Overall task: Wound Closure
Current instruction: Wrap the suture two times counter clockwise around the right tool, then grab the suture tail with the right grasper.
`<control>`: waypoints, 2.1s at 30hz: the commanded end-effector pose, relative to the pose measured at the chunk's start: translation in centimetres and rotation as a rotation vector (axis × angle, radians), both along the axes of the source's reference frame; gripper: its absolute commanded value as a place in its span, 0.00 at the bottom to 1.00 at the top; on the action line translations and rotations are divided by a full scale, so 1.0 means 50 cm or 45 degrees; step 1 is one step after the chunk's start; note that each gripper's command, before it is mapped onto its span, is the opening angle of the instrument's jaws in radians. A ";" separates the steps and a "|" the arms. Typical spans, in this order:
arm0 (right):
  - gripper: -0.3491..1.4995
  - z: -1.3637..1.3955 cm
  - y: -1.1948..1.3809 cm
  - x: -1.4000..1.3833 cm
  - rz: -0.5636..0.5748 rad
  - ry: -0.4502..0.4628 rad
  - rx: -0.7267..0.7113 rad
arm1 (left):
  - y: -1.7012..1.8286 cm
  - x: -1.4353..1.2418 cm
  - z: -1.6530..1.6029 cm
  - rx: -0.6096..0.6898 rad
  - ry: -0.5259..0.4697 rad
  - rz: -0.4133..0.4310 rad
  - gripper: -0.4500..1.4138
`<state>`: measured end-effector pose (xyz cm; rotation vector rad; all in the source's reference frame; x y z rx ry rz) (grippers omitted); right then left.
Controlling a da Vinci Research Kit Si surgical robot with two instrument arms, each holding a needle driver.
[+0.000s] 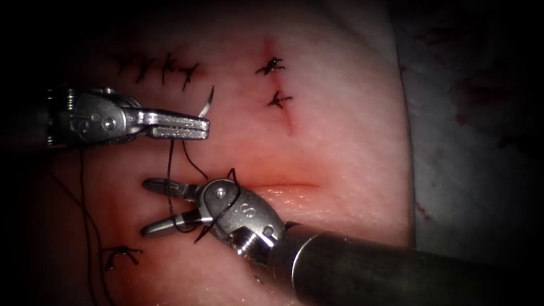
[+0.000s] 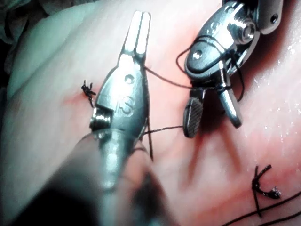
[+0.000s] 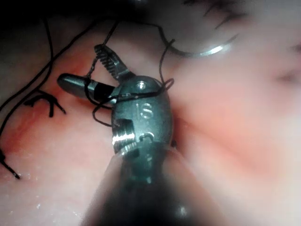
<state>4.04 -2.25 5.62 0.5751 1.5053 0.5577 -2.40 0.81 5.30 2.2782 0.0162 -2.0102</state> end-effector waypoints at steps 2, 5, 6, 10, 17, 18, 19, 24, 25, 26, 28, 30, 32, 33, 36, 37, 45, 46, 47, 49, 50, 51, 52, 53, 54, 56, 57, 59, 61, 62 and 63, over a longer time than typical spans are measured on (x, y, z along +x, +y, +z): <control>0.80 0.0011 0.0002 0.0012 -0.005 0.065 -0.010 | 0.0021 -0.0014 0.0028 0.003 -0.014 0.016 0.00; 0.75 0.0009 0.0001 0.0001 0.009 0.155 -0.018 | 0.0032 -0.0011 0.0055 0.022 -0.034 0.034 0.00; 0.71 0.0007 0.0001 -0.0004 0.012 0.192 -0.027 | 0.0034 -0.0009 0.0064 0.019 -0.041 0.039 0.00; 0.64 0.0001 0.0009 -0.0020 0.093 0.373 0.062 | 0.0032 0.0006 0.0107 0.034 -0.027 0.046 0.00; 0.85 -0.0010 0.0027 -0.0031 0.455 0.439 0.235 | -0.0012 0.0036 0.0191 0.025 0.071 0.032 0.00; 0.85 -0.0010 0.0031 -0.0033 0.494 0.438 0.247 | -0.0023 0.0041 0.0203 0.021 0.091 0.021 0.00; 0.87 -0.0011 0.0036 -0.0035 0.524 0.437 0.266 | -0.0032 0.0046 0.0211 0.013 0.106 0.016 0.00; 0.85 -0.0017 0.0047 -0.0051 0.630 0.443 0.400 | -0.0068 0.0075 0.0243 -0.007 0.174 -0.027 0.00; 0.84 -0.0019 0.0048 -0.0055 0.650 0.447 0.442 | -0.0070 0.0081 0.0247 -0.008 0.186 -0.041 0.00; 0.83 -0.0020 0.0048 -0.0059 0.660 0.450 0.465 | -0.0071 0.0088 0.0250 -0.009 0.197 -0.050 0.00; 0.81 -0.0021 0.0048 -0.0075 0.667 0.449 0.484 | -0.0072 0.0115 0.0259 -0.005 0.204 -0.093 0.00; 0.80 -0.0020 0.0048 -0.0080 0.667 0.448 0.486 | -0.0072 0.0123 0.0261 -0.004 0.203 -0.112 0.00; 0.78 -0.0018 0.0053 -0.0091 0.687 0.447 0.498 | -0.0076 0.0139 0.0263 -0.002 0.200 -0.148 0.00; 0.78 -0.0016 0.0057 -0.0095 0.703 0.447 0.504 | -0.0080 0.0144 0.0264 -0.002 0.202 -0.160 0.00; 0.78 -0.0008 0.0074 -0.0101 0.772 0.450 0.526 | -0.0102 0.0146 0.0267 -0.004 0.229 -0.192 0.00; 0.78 -0.0005 0.0079 -0.0101 0.794 0.451 0.530 | -0.0116 0.0139 0.0269 -0.010 0.247 -0.205 0.00; 0.82 0.0007 0.0093 -0.0090 0.866 0.429 0.429 | -0.0223 0.0051 0.0288 -0.140 0.460 -0.268 0.00; 0.83 0.0007 0.0091 -0.0090 0.840 0.425 0.402 | -0.0227 0.0045 0.0287 -0.148 0.474 -0.274 0.00; 0.83 0.0008 0.0085 -0.0090 0.845 0.377 0.391 | -0.0229 0.0040 0.0284 -0.160 0.495 -0.278 0.00; 0.83 0.0012 0.0072 -0.0088 0.829 0.281 0.372 | -0.0225 0.0037 0.0276 -0.160 0.510 -0.288 0.00; 0.83 0.0014 0.0063 -0.0086 0.826 0.236 0.362 | -0.0220 0.0037 0.0270 -0.167 0.519 -0.291 0.00; 0.83 0.0019 0.0050 -0.0083 0.818 0.168 0.347 | -0.0215 0.0037 0.0264 -0.168 0.524 -0.293 0.00; 0.81 0.0024 0.0041 -0.0081 0.807 0.115 0.337 | -0.0210 0.0039 0.0259 -0.162 0.528 -0.296 0.00; 0.80 0.0028 0.0033 -0.0079 0.798 0.066 0.329 | -0.0205 0.0040 0.0252 -0.162 0.535 -0.299 0.00; 0.78 0.0036 0.0023 -0.0077 0.794 0.005 0.319 | -0.0202 0.0041 0.0247 -0.157 0.540 -0.302 0.00; 0.76 0.0047 0.0015 -0.0076 0.808 -0.060 0.306 | -0.0202 0.0040 0.0239 -0.166 0.554 -0.303 0.00; 0.75 0.0054 0.0015 -0.0075 0.818 -0.106 0.301 | -0.0204 0.0039 0.0237 -0.165 0.558 -0.306 0.00; 0.75 0.0064 0.0017 -0.0073 0.830 -0.172 0.298 | -0.0213 0.0036 0.0236 -0.182 0.570 -0.310 0.00; 0.75 0.0073 0.0023 -0.0070 0.838 -0.244 0.299 | -0.0220 0.0035 0.0239 -0.193 0.591 -0.321 0.00; 0.75 0.0076 0.0026 -0.0070 0.845 -0.266 0.300 | -0.0223 0.0035 0.0241 -0.195 0.604 -0.329 0.00; 0.74 0.0078 0.0030 -0.0070 0.857 -0.281 0.300 | -0.0228 0.0035 0.0246 -0.206 0.615 -0.334 0.00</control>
